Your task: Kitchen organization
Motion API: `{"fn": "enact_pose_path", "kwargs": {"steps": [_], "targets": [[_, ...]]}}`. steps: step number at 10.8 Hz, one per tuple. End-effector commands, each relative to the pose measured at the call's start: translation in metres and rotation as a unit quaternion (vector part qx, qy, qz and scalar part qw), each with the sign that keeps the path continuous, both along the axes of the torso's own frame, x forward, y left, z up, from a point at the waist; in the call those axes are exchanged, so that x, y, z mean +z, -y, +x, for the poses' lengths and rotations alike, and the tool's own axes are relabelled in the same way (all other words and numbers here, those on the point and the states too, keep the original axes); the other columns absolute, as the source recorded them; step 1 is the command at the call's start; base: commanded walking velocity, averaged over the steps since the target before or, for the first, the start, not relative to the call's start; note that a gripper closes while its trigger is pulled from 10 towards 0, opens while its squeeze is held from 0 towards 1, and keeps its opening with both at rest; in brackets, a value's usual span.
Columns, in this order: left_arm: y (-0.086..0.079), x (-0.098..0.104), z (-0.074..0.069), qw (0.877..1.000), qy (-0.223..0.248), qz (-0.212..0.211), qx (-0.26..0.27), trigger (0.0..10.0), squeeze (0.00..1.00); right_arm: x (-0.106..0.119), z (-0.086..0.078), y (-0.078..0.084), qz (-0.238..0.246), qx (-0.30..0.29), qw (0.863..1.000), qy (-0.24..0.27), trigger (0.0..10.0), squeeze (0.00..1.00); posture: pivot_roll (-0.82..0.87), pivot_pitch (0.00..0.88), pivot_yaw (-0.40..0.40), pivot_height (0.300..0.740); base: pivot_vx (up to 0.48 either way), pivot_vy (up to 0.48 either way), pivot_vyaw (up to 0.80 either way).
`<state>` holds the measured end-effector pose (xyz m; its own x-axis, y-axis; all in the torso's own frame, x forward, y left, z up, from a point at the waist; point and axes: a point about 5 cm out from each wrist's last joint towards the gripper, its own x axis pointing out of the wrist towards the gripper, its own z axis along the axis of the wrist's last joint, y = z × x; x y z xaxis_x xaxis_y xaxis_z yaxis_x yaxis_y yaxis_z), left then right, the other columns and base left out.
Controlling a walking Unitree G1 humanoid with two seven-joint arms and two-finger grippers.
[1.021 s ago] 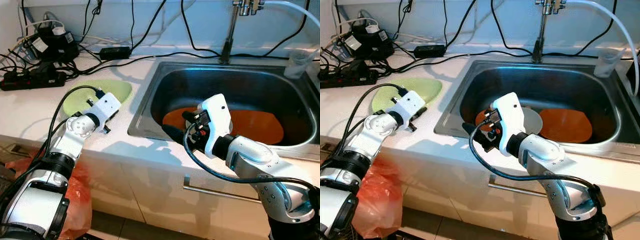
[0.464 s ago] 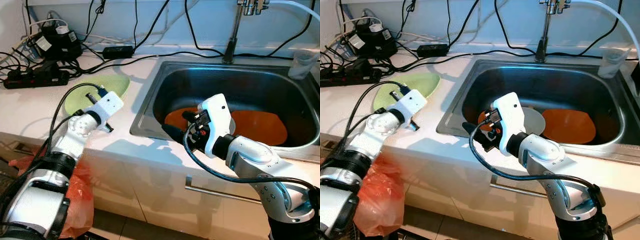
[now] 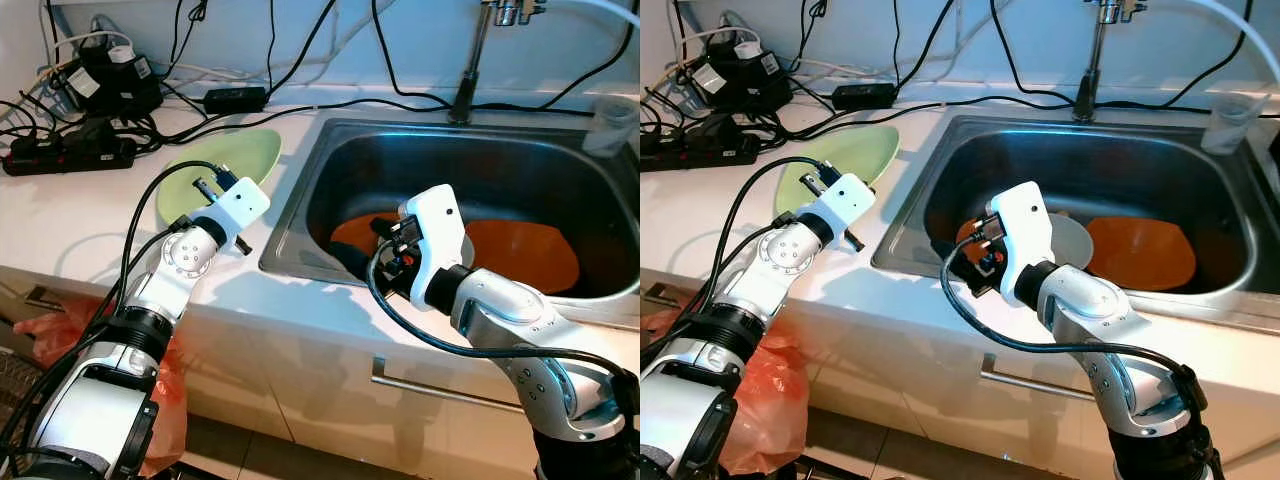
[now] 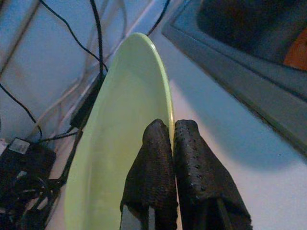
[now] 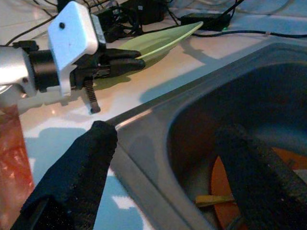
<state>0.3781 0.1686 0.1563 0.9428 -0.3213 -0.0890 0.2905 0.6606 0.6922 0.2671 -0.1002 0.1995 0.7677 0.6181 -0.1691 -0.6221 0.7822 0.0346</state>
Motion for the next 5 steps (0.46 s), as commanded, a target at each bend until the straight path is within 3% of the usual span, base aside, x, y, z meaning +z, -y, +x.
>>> {"fn": "enact_pose_path", "kwargs": {"steps": [1, 3, 5], "targets": [[0.005, 0.010, 0.001, 1.000, 0.030, -0.001, -0.008, 0.0, 0.00, 0.005, 0.004, 0.001, 0.003, -0.007, 1.000, 0.010, 10.0, 0.00, -0.10, 0.000, 0.128, 0.740, 0.000, 0.000, 0.00], [0.023, 0.019, 0.002, 0.997, 0.066, 0.008, -0.036, 0.0, 0.00, 0.004, 0.007, 0.003, 0.000, -0.030, 0.999, 0.019, 10.0, 0.00, -0.11, 0.000, 0.135, 0.740, 0.000, 0.000, 0.00], [0.041, 0.026, 0.001, 0.993, 0.097, -0.011, -0.064, 0.0, 0.00, 0.006, 0.009, 0.007, 0.017, -0.042, 0.999, 0.024, 10.0, 0.00, -0.13, 0.000, 0.143, 0.740, 0.000, 0.000, 0.00]]}}
